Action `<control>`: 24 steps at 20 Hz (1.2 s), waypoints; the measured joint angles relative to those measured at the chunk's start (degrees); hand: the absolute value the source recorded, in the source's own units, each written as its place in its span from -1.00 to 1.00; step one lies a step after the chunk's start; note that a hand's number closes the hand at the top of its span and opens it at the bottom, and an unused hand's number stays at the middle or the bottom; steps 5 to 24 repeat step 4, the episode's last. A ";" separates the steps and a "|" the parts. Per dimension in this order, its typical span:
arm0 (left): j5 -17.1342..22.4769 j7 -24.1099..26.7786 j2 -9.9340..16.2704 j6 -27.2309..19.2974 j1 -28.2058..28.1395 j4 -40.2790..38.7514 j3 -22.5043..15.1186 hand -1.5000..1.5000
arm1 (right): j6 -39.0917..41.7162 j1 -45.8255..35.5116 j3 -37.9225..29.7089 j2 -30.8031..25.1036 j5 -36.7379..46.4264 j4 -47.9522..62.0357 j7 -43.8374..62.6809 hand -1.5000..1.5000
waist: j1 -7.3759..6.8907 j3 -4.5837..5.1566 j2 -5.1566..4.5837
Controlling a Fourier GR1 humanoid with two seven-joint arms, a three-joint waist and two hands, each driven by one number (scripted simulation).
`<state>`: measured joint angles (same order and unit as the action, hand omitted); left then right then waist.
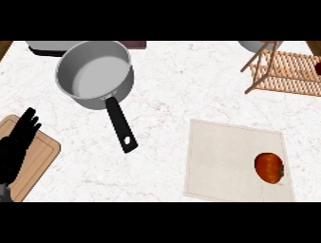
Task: Pick the cupcake from the placemat and place it in the tiered shelf
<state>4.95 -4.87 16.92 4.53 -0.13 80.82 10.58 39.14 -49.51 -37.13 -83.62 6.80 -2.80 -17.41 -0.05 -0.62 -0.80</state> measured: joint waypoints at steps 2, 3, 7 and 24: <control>0.14 -0.22 0.22 -0.02 -0.31 0.33 0.30 0.00 | 2.08 2.05 -0.22 -1.73 -0.20 0.51 -0.46 -1.00 | 0.45 -0.14 0.09; 0.22 0.06 0.20 0.03 -0.79 0.41 0.45 0.00 | 2.43 3.09 -0.37 -2.23 -0.34 0.72 -0.82 -1.00 | 0.55 -0.20 0.12; 0.41 0.11 0.37 0.23 -1.08 0.44 0.67 0.00 | 2.82 3.99 -0.56 -2.94 -0.53 0.84 -0.89 -1.00 | 0.69 -0.23 0.16; 0.41 0.11 0.37 0.23 -1.08 0.44 0.67 0.00 | 2.82 3.99 -0.56 -2.94 -0.53 0.84 -0.89 -1.00 | 0.69 -0.23 0.16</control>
